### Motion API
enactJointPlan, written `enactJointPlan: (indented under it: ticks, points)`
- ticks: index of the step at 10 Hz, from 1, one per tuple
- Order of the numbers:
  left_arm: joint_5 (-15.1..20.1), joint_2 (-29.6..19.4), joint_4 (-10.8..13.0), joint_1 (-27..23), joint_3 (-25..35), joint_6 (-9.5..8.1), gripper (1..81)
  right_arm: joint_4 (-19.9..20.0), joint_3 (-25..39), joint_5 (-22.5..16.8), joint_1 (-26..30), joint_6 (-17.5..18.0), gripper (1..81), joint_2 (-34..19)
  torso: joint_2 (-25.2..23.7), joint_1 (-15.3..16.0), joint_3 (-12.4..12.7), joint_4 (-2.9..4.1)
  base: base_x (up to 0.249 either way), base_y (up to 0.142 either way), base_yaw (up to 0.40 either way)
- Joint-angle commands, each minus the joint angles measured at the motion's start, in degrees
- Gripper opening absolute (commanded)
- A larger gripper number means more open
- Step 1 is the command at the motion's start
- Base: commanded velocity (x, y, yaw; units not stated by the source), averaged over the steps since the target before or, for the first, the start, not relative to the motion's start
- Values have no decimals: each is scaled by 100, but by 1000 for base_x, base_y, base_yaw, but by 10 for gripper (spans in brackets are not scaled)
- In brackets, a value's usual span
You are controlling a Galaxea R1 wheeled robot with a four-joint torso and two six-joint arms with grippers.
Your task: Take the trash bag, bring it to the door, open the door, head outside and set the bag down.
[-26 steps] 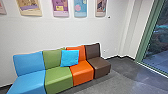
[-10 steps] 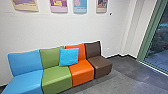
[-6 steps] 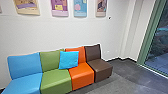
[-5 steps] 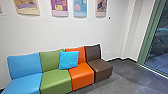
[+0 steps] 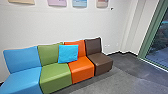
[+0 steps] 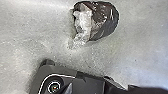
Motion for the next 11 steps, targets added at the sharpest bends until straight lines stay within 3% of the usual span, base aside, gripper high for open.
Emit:
enactJointPlan:
  ticks: [1,4,5,8,11]
  points:
    - [401,-258,-223,-620,-55,-16,811,22,196,-340,273,-7,811,-233,-551,356,-520,0,0,0,0]
    - [647,-109,-321,-874,-328,-25,811,31,196,-217,256,-7,811,-225,-1196,767,-1133,0,0,0,0]
    - [717,-47,-330,-962,-380,-25,811,23,196,-217,256,-7,811,-216,-1404,898,-791,0,0,0,0]
    - [997,163,-470,-1269,-767,-25,811,22,205,-217,247,-7,811,-198,-1887,1213,-1031,0,0,0,0]
    - [1262,322,-505,-1525,-1101,-25,811,22,197,-217,265,-7,811,-233,-2529,1615,-1054,0,0,0,0]
